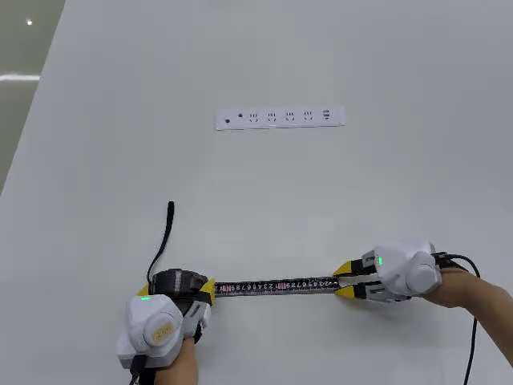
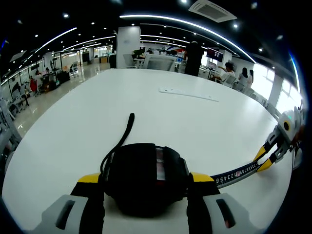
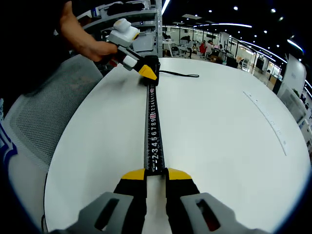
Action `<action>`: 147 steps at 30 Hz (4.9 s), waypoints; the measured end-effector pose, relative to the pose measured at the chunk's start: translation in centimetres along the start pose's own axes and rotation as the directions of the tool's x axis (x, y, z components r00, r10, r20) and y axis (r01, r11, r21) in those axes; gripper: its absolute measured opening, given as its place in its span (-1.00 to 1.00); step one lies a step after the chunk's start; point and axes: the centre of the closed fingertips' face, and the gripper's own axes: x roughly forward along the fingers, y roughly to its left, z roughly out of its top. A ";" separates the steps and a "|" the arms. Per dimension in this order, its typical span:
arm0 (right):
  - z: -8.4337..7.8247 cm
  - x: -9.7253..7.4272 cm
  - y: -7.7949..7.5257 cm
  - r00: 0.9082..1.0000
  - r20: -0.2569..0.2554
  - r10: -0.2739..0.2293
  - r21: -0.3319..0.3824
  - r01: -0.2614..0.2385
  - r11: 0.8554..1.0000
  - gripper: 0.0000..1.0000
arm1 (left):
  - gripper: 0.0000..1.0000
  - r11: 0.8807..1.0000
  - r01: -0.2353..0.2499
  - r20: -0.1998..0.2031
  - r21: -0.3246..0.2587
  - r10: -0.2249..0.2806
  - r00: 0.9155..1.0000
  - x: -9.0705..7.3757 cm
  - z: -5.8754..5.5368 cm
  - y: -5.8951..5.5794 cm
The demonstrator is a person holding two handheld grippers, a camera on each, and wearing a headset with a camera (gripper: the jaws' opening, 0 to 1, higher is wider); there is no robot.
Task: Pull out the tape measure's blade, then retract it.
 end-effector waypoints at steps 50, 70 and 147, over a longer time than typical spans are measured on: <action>1.5 0.2 0.4 1.000 0.005 -0.007 0.002 0.007 1.000 -0.76 | 0.26 0.998 0.055 -0.019 -0.004 -0.055 0.998 -0.2 -0.1 0.2; 3.6 1.5 0.5 1.000 0.026 -0.004 -0.003 0.004 1.000 -0.76 | 0.26 0.997 0.076 -0.032 -0.024 -0.077 0.997 -0.2 -0.1 0.3; 8.6 6.4 0.6 0.997 0.083 -0.007 -0.020 0.009 1.000 -0.75 | 0.28 0.994 0.103 -0.058 -0.041 -0.106 0.993 -0.2 -0.1 0.2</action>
